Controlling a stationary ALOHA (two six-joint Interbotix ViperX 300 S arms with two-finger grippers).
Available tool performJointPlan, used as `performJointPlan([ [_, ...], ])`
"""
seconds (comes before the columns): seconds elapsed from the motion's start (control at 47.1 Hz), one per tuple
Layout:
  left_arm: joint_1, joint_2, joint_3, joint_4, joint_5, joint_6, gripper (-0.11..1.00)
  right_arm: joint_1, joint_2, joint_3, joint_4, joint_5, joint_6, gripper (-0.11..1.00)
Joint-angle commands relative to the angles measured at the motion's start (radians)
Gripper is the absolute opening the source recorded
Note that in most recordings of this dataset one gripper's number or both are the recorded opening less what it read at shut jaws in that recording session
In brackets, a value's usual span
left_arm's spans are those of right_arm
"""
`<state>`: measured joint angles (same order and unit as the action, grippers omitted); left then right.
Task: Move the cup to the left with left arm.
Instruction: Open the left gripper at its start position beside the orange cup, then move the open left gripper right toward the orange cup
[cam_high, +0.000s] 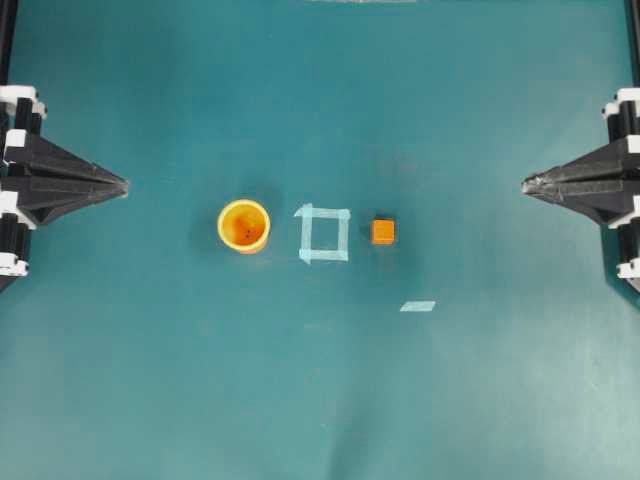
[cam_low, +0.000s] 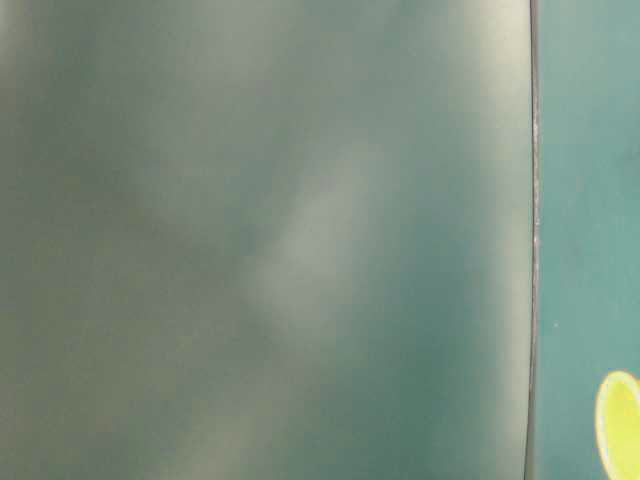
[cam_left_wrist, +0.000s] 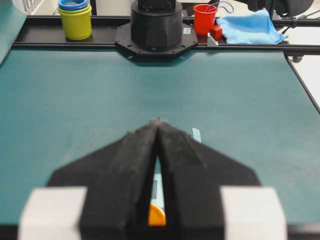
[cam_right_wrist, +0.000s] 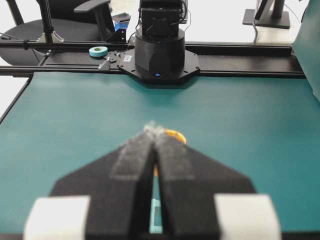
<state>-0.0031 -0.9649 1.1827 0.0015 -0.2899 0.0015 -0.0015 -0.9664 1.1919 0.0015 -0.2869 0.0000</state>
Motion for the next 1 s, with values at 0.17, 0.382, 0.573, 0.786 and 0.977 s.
performJointPlan([
  [0.17, 0.002, 0.002, -0.026, 0.011, 0.078, -0.008, 0.07, 0.000, 0.009, -0.060, -0.003, -0.006, -0.011, 0.00],
  [0.382, 0.002, 0.012, -0.021, 0.012, 0.106, 0.005, 0.08, 0.000, 0.009, -0.060, -0.002, -0.011, -0.009, 0.00],
  [0.573, 0.029, 0.046, 0.006, 0.015, 0.103, 0.008, 0.16, 0.000, 0.009, -0.060, -0.002, -0.006, -0.009, 0.00],
  [0.786, 0.049, 0.104, 0.043, 0.023, 0.032, 0.009, 0.39, -0.002, 0.009, -0.061, -0.002, -0.005, -0.009, 0.00],
  [0.977, 0.052, 0.193, 0.087, 0.025, -0.092, 0.043, 0.59, -0.002, 0.009, -0.061, -0.003, -0.005, -0.012, 0.00],
])
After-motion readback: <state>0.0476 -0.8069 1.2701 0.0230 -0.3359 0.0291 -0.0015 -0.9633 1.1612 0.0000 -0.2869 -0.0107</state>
